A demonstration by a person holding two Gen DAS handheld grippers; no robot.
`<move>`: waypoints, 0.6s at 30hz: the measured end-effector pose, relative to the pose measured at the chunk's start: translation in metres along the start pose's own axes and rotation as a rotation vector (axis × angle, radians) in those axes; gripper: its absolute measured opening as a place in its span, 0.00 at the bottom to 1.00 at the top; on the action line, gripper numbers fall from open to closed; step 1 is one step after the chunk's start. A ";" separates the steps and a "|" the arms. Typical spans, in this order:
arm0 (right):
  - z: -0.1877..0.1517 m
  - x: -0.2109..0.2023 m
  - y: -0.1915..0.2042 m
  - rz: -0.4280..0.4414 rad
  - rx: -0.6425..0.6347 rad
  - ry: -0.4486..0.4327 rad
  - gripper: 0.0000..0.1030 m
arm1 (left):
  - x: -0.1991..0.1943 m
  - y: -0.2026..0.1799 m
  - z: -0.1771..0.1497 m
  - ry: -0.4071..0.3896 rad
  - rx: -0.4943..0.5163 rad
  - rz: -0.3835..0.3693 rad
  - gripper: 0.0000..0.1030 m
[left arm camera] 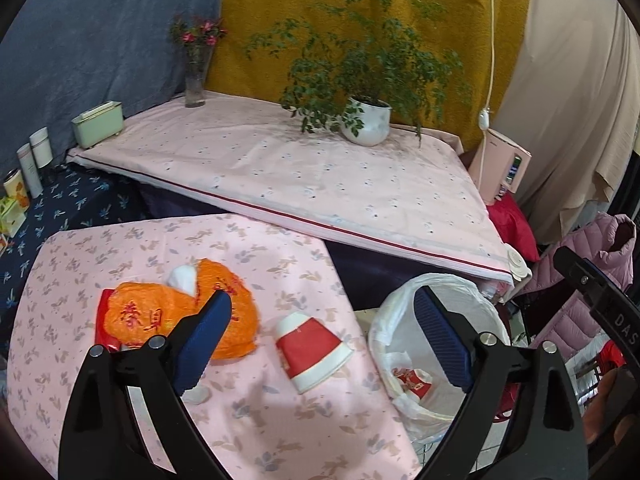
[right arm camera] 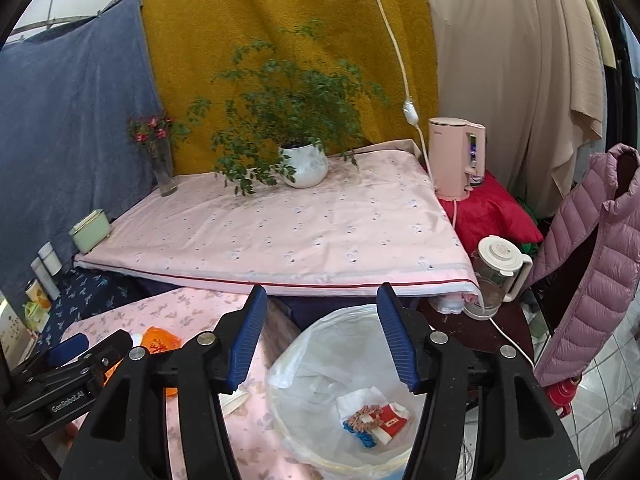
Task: Collect trash
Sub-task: 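Return both tools to the table near the orange bag and red envelope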
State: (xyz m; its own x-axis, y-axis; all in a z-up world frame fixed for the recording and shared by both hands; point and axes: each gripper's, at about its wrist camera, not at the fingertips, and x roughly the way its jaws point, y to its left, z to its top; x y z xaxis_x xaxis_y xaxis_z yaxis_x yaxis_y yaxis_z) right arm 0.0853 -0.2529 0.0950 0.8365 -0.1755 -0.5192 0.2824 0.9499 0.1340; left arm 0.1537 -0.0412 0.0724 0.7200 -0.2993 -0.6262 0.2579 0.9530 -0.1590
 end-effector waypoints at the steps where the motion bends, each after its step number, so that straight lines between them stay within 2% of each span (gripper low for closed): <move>1: -0.001 0.000 0.005 0.007 -0.008 0.002 0.56 | -0.001 0.005 -0.001 -0.001 -0.006 0.006 0.86; 18: -0.042 0.017 0.116 0.137 -0.131 0.099 0.59 | -0.015 0.098 -0.019 0.010 -0.113 0.103 0.86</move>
State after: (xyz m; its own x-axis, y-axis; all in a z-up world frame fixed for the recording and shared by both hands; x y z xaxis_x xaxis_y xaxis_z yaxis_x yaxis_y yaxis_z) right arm 0.1120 -0.1346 0.0661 0.8109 -0.0223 -0.5848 0.1003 0.9898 0.1013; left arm 0.1563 0.0571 0.0516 0.7322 -0.2001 -0.6510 0.1089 0.9780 -0.1781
